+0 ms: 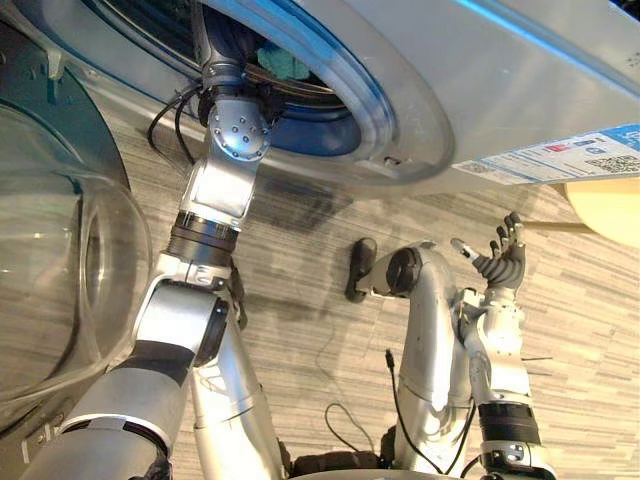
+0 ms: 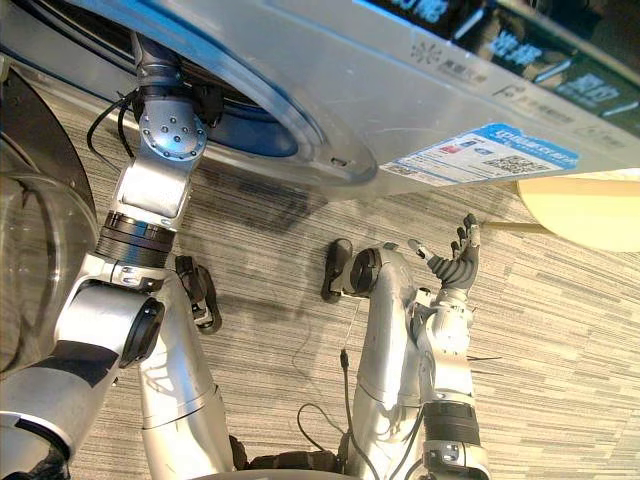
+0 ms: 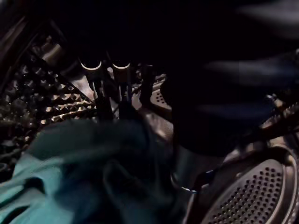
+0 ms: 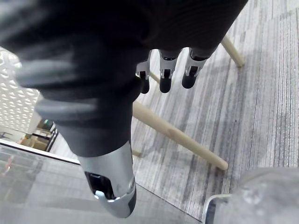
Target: Pick up the laundry basket with both hands and put the clothes into the washing machine.
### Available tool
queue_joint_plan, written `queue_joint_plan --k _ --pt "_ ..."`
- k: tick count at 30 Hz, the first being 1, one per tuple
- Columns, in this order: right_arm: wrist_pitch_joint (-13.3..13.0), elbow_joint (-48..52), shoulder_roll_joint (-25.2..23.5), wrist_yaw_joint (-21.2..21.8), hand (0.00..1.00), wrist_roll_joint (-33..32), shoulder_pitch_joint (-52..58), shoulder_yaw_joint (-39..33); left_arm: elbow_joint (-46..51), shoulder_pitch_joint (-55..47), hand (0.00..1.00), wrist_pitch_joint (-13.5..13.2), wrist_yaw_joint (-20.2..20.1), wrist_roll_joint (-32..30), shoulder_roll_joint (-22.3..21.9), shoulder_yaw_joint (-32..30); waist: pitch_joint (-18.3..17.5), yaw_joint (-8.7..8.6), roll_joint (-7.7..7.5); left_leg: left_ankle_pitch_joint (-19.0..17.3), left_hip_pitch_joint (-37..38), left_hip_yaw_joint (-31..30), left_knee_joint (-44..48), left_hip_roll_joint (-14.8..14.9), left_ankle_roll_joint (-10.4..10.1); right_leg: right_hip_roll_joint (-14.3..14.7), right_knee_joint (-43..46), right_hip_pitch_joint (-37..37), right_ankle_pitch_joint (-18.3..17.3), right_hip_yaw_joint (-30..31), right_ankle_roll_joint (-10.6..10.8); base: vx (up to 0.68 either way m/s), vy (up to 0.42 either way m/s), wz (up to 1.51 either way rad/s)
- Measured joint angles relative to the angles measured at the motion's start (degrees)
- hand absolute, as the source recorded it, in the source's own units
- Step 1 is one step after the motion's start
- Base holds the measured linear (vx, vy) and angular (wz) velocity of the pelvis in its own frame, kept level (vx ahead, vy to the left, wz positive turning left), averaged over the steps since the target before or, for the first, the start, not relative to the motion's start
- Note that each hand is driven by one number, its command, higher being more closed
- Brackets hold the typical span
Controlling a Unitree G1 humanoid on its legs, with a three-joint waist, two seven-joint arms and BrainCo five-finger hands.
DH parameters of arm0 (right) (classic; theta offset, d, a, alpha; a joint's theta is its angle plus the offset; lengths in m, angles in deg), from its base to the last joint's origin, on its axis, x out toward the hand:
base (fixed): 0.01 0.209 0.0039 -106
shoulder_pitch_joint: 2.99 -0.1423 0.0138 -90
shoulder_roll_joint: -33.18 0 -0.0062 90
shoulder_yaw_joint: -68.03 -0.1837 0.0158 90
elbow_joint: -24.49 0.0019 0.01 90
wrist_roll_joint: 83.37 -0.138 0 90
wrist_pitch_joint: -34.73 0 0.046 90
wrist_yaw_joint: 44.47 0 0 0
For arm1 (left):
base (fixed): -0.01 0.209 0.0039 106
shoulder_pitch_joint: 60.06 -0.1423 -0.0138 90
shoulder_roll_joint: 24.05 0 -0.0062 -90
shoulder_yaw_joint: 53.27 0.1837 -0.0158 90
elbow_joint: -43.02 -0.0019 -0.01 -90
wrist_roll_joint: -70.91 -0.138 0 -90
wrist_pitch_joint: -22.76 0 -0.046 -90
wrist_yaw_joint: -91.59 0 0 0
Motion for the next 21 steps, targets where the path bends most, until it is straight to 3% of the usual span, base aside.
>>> queue_joint_plan --k 8,11,14,17,18,21 --pt "3.71 -3.22 -1.72 2.36 0.00 0.02 2.97 0.72 0.53 -6.29 0.00 0.30 -4.86 -1.92 -0.15 -1.99 -0.37 1.50 -0.47 2.82 11.00 -0.26 -10.78 -0.68 -1.56 -0.94 -8.50 13.05 -0.76 -4.11 -0.38 0.03 -0.044 0.22" --pt "4.27 -3.36 -2.80 2.40 0.00 0.02 5.18 0.92 3.28 -18.75 0.00 0.08 -4.87 -0.70 -1.65 -3.44 -6.15 1.52 -0.65 4.42 15.37 0.34 -18.07 -0.51 -2.12 -0.43 -14.82 17.80 -0.48 -6.15 -0.79 0.10 -0.059 0.13" --pt "5.20 -4.59 -3.01 2.49 0.00 0.23 7.10 0.91 5.83 -33.89 0.00 -1.03 -5.99 3.94 -4.63 -5.68 -8.03 2.85 -0.59 5.61 26.04 2.03 -26.59 -0.11 -2.80 0.34 -22.07 27.68 0.23 -7.40 -1.68 0.17 -0.050 0.11" --pt "7.18 -6.97 -3.01 2.98 0.00 1.38 8.64 1.28 7.02 -47.90 0.00 -1.08 -7.46 6.96 -7.20 -7.28 -9.27 3.19 -0.49 7.22 38.66 5.35 -36.52 0.15 -2.81 1.07 -30.33 38.71 1.60 -7.49 -1.01 0.24 -0.037 0.06" --pt "7.93 -7.35 -2.95 3.84 0.00 2.74 10.60 1.69 7.15 -54.21 0.00 -1.09 -8.74 7.26 -8.04 -7.49 -11.50 3.44 -0.20 8.40 44.58 7.40 -42.05 0.37 -2.55 1.66 -35.37 43.64 2.82 -7.38 -0.44 0.25 0.020 -0.10" --pt "8.91 -8.85 -2.84 4.83 0.00 4.82 13.22 1.95 6.89 -62.06 0.00 -1.19 -11.30 7.27 -9.58 -7.48 -14.12 3.59 0.76 10.10 54.93 11.25 -50.51 0.43 -1.87 2.59 -43.61 52.49 5.17 -6.46 0.87 0.19 0.064 -0.18"
